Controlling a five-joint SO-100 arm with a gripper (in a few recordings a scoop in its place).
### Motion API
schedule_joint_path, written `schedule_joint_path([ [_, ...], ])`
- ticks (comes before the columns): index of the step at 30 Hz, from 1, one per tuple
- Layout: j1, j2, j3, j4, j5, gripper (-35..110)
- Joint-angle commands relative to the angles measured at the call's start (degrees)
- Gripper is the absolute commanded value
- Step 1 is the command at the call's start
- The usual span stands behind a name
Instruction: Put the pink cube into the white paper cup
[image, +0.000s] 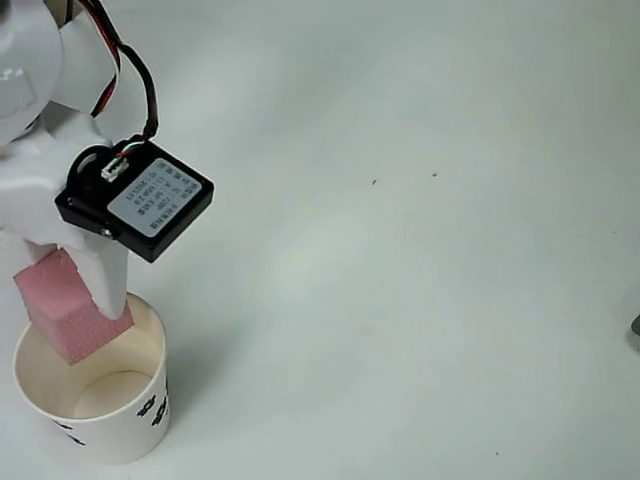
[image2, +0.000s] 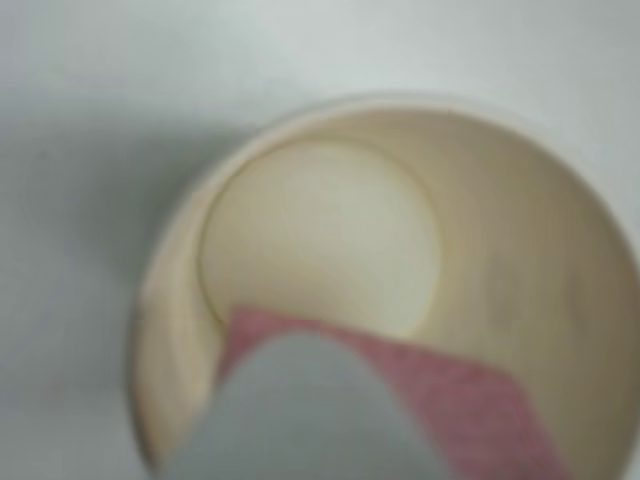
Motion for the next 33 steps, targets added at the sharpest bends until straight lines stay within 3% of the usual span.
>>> schedule_joint_path([
  [1, 1.76, 3.87, -0.35, -1.41, -2.02, 25],
  [11, 3.78, 3.87, -0.88, -2.64, -7.21, 43],
  [33, -2.02, 9.76, -5.71, 1.93, -6.06, 44],
])
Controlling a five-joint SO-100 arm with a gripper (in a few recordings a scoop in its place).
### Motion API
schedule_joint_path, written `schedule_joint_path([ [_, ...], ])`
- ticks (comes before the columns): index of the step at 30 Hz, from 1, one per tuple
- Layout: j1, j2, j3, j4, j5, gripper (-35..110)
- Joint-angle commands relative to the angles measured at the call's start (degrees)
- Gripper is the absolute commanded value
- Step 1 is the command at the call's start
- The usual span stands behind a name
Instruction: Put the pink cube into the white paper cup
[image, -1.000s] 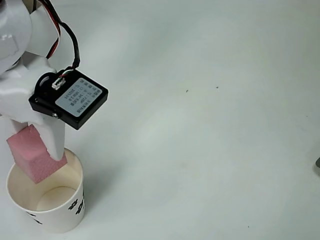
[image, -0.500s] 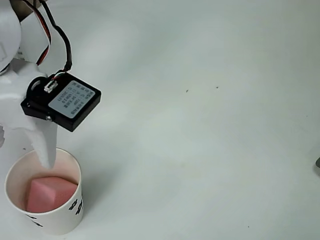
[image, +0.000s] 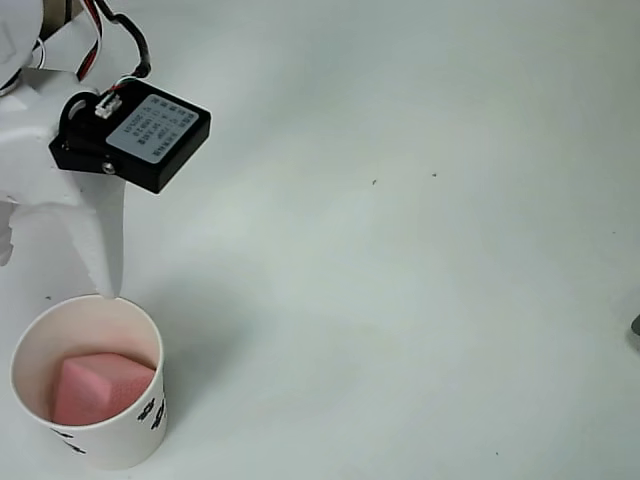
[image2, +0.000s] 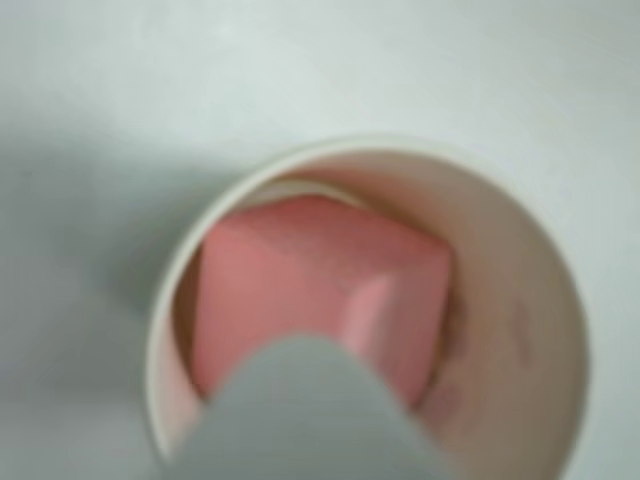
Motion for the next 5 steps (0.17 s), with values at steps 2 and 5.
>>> schedule_joint_path([
  [2, -1.05, 5.19, -3.87, 0.18, 0.26, 44],
  [5, -1.05, 4.92, -3.69, 0.09, 0.0, 44],
])
